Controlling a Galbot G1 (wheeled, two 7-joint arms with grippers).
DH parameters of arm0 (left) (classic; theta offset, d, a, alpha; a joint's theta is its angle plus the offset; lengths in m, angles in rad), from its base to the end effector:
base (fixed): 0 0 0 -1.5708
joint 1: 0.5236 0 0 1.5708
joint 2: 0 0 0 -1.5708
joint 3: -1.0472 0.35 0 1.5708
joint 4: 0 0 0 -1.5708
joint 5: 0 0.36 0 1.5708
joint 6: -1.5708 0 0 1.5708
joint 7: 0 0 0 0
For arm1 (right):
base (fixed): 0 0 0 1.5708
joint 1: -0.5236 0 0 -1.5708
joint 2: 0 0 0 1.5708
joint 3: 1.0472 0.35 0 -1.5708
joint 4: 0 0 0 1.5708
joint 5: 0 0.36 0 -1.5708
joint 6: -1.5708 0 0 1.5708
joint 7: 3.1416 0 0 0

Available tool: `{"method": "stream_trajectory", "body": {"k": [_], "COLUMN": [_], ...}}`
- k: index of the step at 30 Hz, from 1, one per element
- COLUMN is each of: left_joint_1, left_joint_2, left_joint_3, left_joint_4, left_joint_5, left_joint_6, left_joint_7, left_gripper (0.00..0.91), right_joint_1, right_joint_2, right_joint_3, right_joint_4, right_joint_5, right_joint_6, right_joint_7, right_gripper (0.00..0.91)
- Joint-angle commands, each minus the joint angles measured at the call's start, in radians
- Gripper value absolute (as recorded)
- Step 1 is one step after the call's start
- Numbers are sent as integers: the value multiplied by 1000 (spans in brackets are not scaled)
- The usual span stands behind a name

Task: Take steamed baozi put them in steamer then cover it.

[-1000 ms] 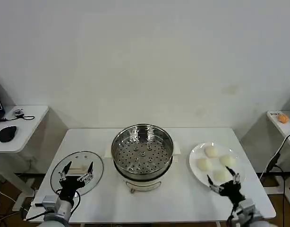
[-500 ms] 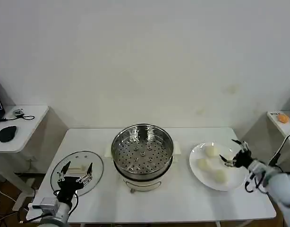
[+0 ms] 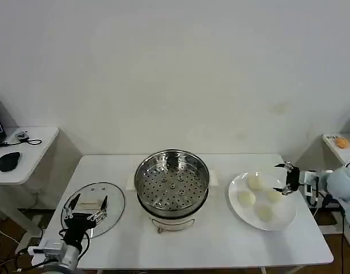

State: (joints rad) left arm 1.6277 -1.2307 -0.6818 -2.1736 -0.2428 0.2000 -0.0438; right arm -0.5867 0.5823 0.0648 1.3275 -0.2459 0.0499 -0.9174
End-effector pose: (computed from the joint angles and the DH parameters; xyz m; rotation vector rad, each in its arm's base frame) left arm 0.1780 0.0927 -0.2626 -0.0118 -2.9793 -0.2030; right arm 0.4448 -0.2797 -0.1917 1.0649 -1.8791 1.4782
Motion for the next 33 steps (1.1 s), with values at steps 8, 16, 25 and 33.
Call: {"method": "stream_trajectory", "body": {"k": [8, 16, 25, 33], "left_joint_1": [-5, -9, -10, -11], "left_joint_2": [0, -4, -2, -5], "left_joint_3": [-16, -27, -28, -27], "left_joint_4": [-6, -3, -14, -12], "left_joint_5": [3, 4, 4, 4], "left_joint_6": [-3, -5, -2, -3], "left_joint_7": [4, 2, 1, 1], "left_gripper": [907, 907, 907, 907], "right_joint_1": [441, 456, 446, 442], "right_joint_2": [285, 346, 366, 384], "right_joint_3": [-419, -425, -418, -406], "right_joint_4": [-484, -556, -580, -605], "right_joint_5": [-163, -241, -269, -284], "right_joint_6": [123, 141, 140, 135], "right_joint_7": [-124, -110, -106, -96], "right_gripper": [907, 907, 907, 877]}}
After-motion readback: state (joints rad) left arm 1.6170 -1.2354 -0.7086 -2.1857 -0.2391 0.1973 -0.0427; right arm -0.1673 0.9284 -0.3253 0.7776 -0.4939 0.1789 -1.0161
